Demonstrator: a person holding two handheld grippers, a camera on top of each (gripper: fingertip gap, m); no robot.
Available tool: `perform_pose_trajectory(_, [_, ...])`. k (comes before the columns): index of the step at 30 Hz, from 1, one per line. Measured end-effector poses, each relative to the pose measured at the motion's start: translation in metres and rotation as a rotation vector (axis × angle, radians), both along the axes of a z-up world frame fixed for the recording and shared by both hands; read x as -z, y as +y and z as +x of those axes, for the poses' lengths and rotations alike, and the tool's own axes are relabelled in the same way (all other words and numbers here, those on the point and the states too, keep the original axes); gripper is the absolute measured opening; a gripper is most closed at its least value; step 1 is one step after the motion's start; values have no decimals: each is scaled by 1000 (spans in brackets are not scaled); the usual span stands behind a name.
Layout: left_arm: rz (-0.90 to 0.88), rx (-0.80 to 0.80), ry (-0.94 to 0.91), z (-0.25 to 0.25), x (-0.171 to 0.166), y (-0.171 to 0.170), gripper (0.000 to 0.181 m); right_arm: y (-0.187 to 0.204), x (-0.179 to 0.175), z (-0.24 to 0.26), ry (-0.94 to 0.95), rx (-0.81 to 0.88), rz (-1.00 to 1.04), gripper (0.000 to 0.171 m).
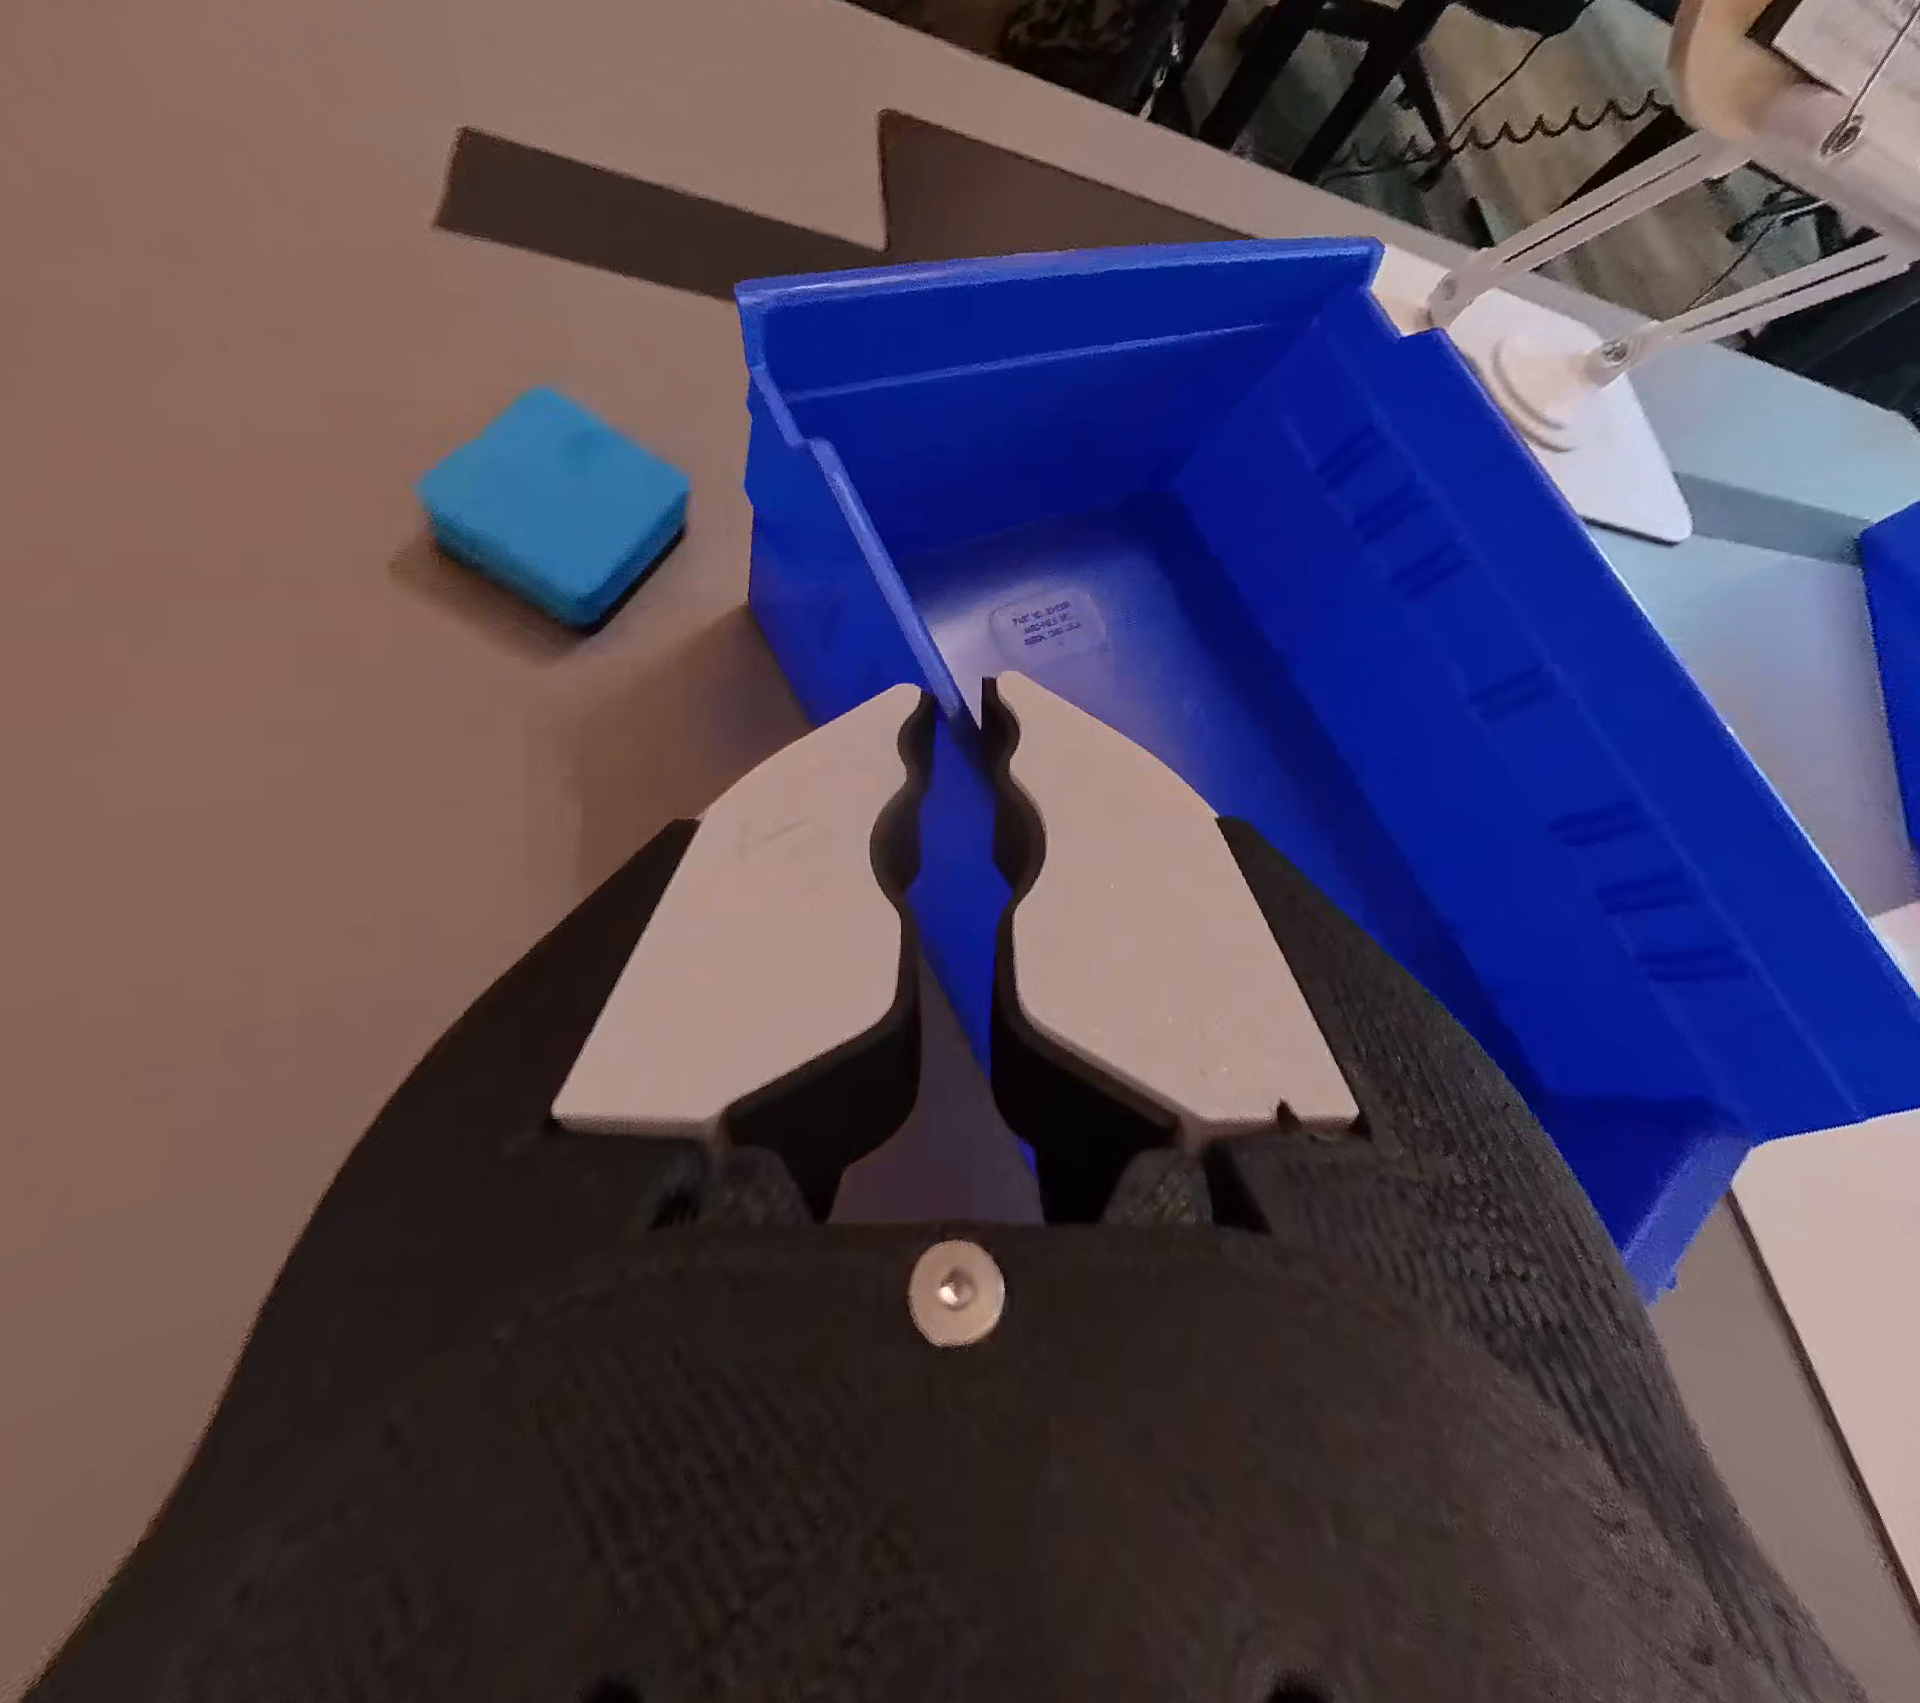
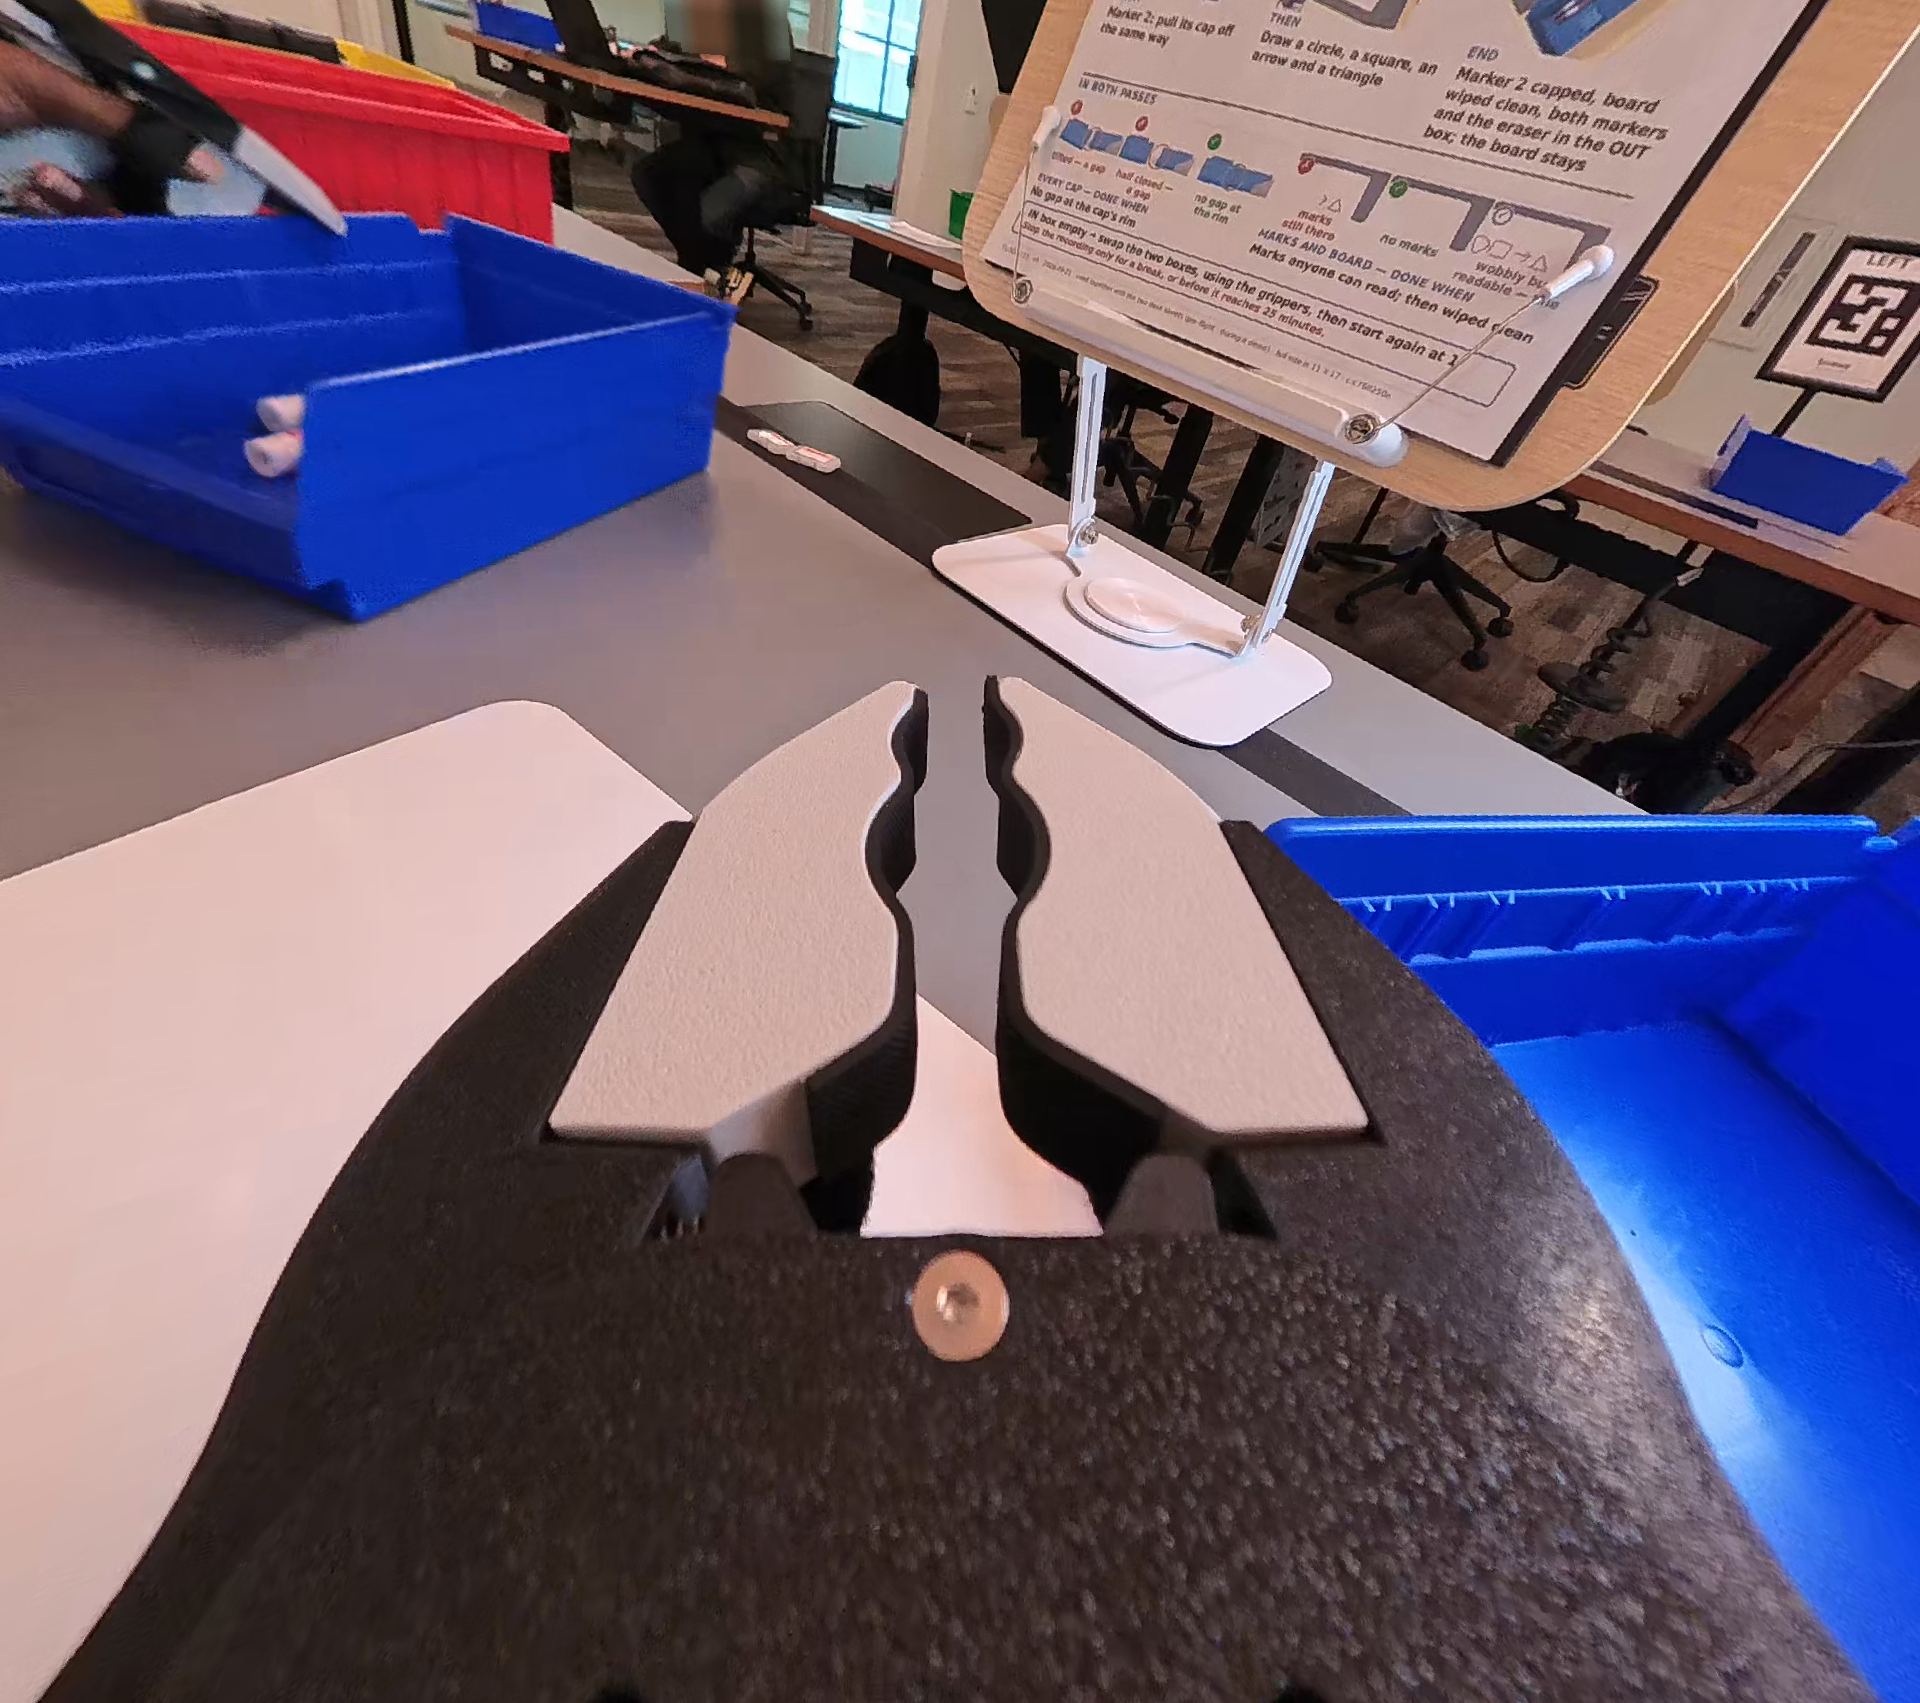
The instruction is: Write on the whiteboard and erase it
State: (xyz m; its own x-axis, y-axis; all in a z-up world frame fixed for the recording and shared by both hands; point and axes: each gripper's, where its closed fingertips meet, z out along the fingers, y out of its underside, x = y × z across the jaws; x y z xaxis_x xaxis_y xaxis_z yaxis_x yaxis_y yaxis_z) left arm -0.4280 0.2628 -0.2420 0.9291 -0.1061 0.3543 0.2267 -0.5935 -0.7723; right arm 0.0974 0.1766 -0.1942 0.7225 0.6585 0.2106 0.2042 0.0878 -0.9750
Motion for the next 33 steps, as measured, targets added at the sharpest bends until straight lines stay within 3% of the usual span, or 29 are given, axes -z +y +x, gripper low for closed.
perform_pose_trajectory(6, [95,73,-24,50,-12,46,15,1,1,4,-1,11,-2,10])
perform_pose_trajectory(8, [203,51,20,39,-36,54,17,1,1,5,-5,16,1,10])
perform_pose_trajectory(10, [224,-8,180,8,-42,62,23,2,2,7,-6,19,0,10])
perform_pose_trajectory(14, [-14,-28,390,-47,9,74,61,5,4,4,3,8,-19,11])
perform_pose_trajectory(20, [-229,24,462,-67,90,92,92,3,9,0,-34,1,-6,11])
perform_pose_trajectory(21, [-218,19,442,-67,93,97,87,3,9,0,-38,2,-5,11])
perform_pose_trajectory(22, [-219,23,419,-67,92,98,69,3,10,0,-41,2,-5,11])
perform_pose_trajectory(25, [-277,118,463,-66,93,88,66,1,11,1,-50,-6,0,10])
perform_pose_trajectory(28, [-209,147,486,-68,70,77,66,0,12,0,-56,-22,3,10])
perform_pose_trajectory(33, [222,277,483,2,-44,43,66,-5,9,-10,-51,-65,6,10])
